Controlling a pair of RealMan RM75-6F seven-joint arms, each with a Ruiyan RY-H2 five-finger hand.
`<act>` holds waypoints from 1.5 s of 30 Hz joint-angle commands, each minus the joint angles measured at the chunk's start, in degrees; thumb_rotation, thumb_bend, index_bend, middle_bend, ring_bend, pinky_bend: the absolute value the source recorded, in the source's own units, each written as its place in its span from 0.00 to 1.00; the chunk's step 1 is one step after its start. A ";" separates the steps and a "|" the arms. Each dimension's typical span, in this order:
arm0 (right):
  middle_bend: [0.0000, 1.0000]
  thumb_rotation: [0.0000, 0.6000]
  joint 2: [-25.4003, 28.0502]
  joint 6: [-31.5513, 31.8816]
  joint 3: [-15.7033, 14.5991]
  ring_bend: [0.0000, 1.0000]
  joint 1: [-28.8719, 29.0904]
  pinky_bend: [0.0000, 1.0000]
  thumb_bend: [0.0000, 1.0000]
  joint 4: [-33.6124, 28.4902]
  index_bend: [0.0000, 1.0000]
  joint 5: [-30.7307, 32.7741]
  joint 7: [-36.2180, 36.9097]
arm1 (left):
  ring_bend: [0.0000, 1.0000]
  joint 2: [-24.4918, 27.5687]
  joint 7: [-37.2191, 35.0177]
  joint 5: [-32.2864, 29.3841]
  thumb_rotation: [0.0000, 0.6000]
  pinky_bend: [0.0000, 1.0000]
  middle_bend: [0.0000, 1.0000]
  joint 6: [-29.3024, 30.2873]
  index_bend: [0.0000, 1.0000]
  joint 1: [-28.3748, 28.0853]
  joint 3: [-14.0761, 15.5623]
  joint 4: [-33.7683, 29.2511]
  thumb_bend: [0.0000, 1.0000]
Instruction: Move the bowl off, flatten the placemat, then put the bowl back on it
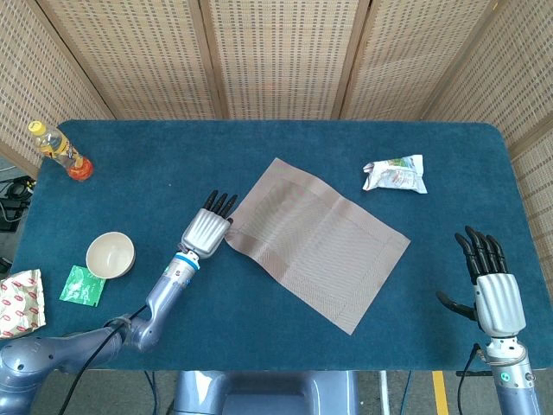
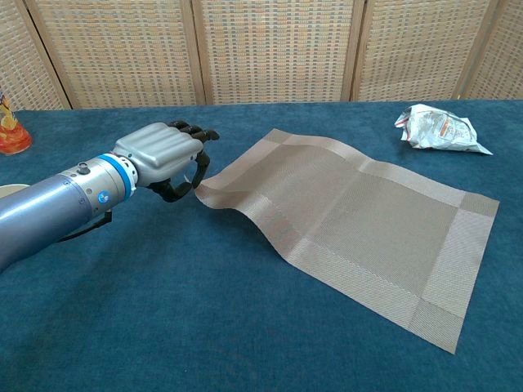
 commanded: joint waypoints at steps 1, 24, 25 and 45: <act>0.00 1.00 0.12 0.23 -0.05 0.00 -0.10 0.00 0.14 -0.15 0.00 -0.18 0.08 | 0.00 3.82 1.93 1.61 1.00 0.00 0.00 2.42 0.51 1.56 1.56 -6.62 0.54; 0.00 1.00 1.05 3.13 -1.43 0.00 -1.12 0.00 0.14 -2.59 0.00 -3.76 -0.77 | 0.00 21.58 3.67 21.27 1.00 0.00 0.00 13.94 0.52 12.21 17.30 -35.87 0.54; 0.00 1.00 1.06 3.26 -1.49 0.00 -1.18 0.00 0.14 -2.70 0.00 -3.91 -0.87 | 0.00 21.84 4.07 21.89 1.00 0.00 0.00 13.76 0.52 12.48 17.97 -36.49 0.54; 0.00 1.00 2.29 4.42 -1.74 0.00 -2.23 0.00 0.14 -4.85 0.00 -4.43 -1.51 | 0.00 21.73 10.20 28.74 1.00 0.00 0.00 9.37 0.53 16.01 23.12 -40.95 0.54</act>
